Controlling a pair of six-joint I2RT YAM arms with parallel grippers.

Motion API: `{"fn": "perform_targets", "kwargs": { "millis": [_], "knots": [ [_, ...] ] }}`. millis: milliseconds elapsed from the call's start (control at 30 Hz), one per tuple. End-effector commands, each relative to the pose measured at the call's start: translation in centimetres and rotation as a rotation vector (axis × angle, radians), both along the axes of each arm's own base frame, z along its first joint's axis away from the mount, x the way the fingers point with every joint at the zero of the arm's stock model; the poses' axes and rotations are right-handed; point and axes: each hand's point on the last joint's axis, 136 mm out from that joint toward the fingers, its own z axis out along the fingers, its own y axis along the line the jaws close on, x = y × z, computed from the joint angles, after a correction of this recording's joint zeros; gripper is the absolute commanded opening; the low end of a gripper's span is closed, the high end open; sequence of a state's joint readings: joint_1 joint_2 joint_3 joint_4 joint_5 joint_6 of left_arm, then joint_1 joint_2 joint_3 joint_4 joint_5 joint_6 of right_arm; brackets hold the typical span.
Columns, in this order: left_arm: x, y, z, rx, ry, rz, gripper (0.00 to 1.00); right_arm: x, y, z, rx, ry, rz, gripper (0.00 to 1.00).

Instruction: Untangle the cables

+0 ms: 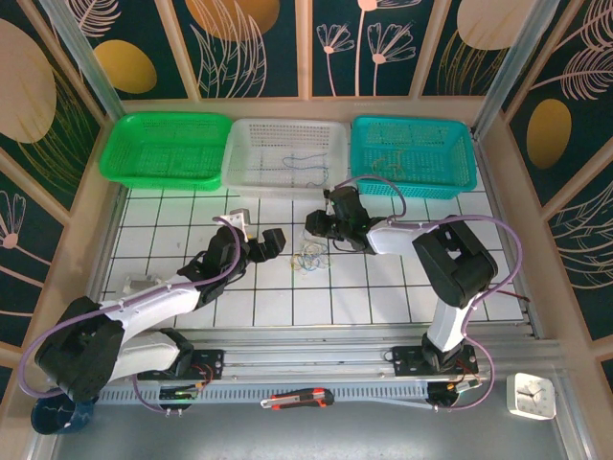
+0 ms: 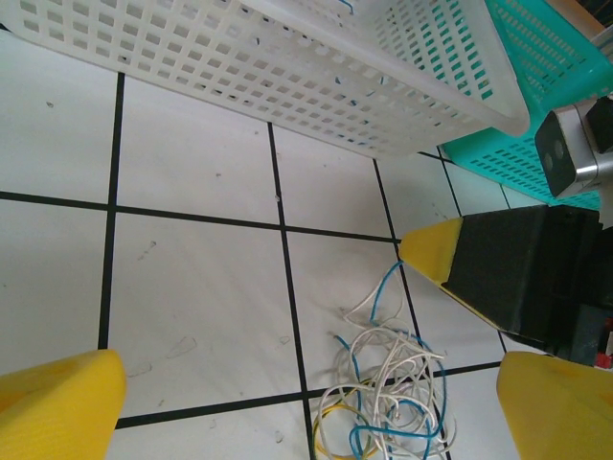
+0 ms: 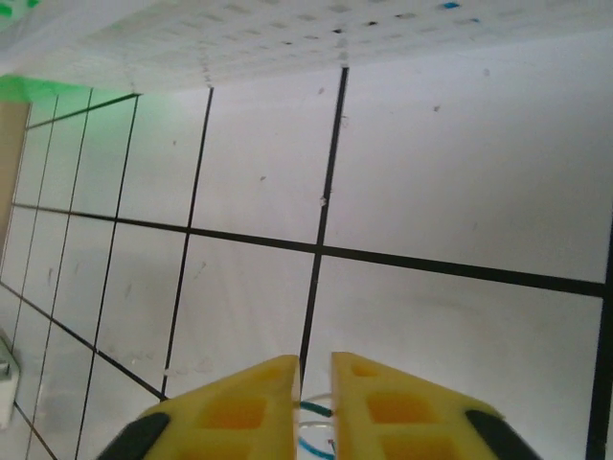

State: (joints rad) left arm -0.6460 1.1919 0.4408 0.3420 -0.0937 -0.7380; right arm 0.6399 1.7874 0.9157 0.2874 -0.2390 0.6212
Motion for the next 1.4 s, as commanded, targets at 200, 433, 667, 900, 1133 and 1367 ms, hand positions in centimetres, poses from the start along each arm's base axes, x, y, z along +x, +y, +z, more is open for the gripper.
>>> {"fn": "perform_targets", "kwargs": {
  "millis": [200,433,667,900,1133,1367],
  "knots": [
    [0.3,0.1,0.0,-0.017,-0.007,0.009,0.99,0.4,0.1,3.7,0.068,-0.064,0.008,0.00],
    [0.4,-0.4,-0.2,-0.007,-0.015,-0.020,0.99,-1.0,0.1,8.3,0.123,-0.140,0.043,0.00],
    [0.2,-2.1,0.8,-0.049,-0.070,-0.117,0.99,-2.5,0.4,12.2,0.163,-0.209,0.075,0.00],
    [-0.6,-5.4,2.5,-0.122,-0.137,-0.302,0.99,-3.6,1.1,15.5,0.196,-0.272,0.101,0.00],
    [-0.5,-7.6,2.1,-0.064,-0.175,-0.368,0.99,-4.3,1.8,17.5,0.213,-0.303,0.123,0.00],
    [0.9,-7.8,0.8,0.000,-0.193,-0.318,0.96,-5.4,2.6,20.7,0.246,-0.355,0.147,0.00]
  ]
}}
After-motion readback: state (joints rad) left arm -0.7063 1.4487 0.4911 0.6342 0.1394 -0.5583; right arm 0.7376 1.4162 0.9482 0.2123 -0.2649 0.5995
